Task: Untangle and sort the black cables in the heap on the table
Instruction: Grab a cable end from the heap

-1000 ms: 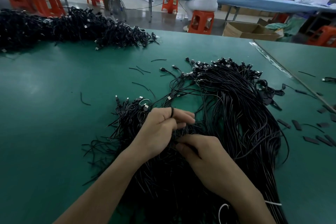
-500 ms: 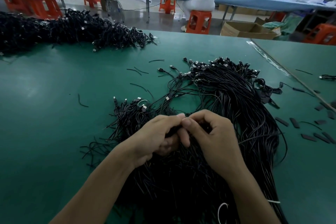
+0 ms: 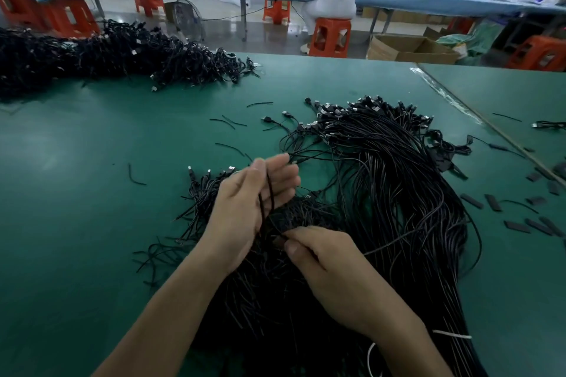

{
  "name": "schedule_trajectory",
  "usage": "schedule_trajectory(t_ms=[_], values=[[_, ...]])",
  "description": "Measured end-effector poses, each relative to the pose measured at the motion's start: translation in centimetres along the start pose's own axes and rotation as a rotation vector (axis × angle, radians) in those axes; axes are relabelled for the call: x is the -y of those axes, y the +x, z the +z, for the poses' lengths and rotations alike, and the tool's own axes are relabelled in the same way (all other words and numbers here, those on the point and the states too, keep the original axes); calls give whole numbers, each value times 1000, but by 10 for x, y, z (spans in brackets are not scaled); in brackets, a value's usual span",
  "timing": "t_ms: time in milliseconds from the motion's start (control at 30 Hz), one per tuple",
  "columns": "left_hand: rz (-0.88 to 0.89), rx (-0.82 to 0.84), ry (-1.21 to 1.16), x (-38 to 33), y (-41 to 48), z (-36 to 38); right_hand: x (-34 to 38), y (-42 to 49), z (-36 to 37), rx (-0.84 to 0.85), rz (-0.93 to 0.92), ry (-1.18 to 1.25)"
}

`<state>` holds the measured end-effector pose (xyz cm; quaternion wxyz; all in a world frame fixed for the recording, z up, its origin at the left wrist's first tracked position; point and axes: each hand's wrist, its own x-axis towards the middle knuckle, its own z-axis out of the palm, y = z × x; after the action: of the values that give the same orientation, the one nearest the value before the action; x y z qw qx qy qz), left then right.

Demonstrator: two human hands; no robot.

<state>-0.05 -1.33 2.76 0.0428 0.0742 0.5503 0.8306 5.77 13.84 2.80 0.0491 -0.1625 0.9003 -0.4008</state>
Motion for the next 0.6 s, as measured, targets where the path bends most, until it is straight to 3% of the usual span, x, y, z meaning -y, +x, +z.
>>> schedule_trajectory(t_ms=[133, 200, 300, 400, 600], values=[[29, 175, 683, 2, -11, -1, 1, 0, -13, -214, -52, -25], [-77, 295, 765, -3, -16, 3, 0, 0, -18, -295, -53, 32], [-265, 350, 581, -11, -22, 6, -3, 2, -24, -404, -57, 160], [-313, 397, 440, -15, -23, 4, -3, 5, -26, -436, -25, 225], [-294, 268, -288, -16, -13, 1, 2, 3, -9, -190, 35, 125]])
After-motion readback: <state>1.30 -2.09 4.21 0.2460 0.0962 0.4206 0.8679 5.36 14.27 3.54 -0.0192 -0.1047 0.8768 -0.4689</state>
